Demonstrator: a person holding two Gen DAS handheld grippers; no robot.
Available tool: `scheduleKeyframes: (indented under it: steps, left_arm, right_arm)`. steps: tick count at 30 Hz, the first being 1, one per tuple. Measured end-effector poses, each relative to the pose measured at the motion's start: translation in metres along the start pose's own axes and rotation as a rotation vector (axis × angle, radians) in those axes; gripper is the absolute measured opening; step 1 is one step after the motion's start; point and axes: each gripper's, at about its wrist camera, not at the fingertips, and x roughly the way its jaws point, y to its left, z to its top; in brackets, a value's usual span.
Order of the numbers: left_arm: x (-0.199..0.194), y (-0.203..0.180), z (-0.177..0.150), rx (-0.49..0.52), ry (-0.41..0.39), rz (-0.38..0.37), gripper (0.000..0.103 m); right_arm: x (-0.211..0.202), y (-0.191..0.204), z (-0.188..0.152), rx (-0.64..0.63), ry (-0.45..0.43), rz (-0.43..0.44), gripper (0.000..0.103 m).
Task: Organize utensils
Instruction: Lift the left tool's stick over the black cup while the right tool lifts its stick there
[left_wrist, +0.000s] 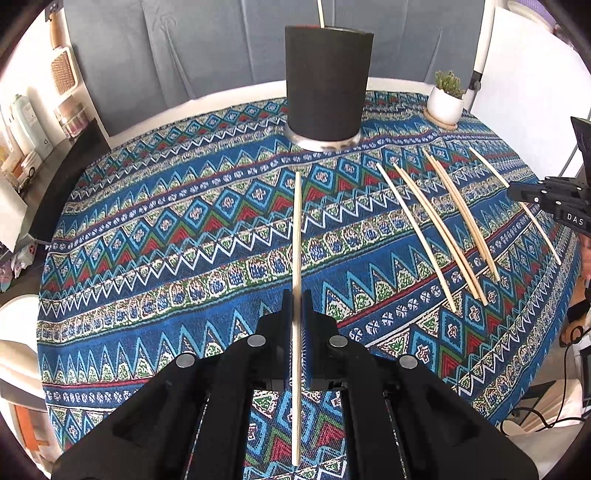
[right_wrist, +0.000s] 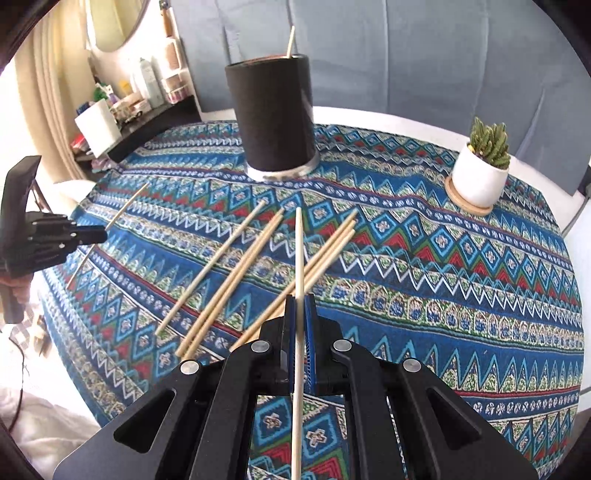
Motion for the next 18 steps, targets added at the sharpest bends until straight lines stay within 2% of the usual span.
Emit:
scheduleKeyframes:
  steps: [3,11,18]
  left_arm:
    - [-0.013,-0.002,0.005,0.007,-0.057,0.013,0.005]
    - [-0.058,-0.013,0.029,0.055,-0.286,0.051,0.005]
    - [-0.077,-0.015,0.063,0.029,-0.464,0.045,0.005]
  right_arm:
    - [-0.007,0.010,0.013,-0.016,-0.052,0.026,0.005]
    - [-0.028,0.021,0.041,-0.039,-0.183,0.090,0.005]
    - [-0.041,0.032,0.082,-0.052,-0.301,0.153,0.005]
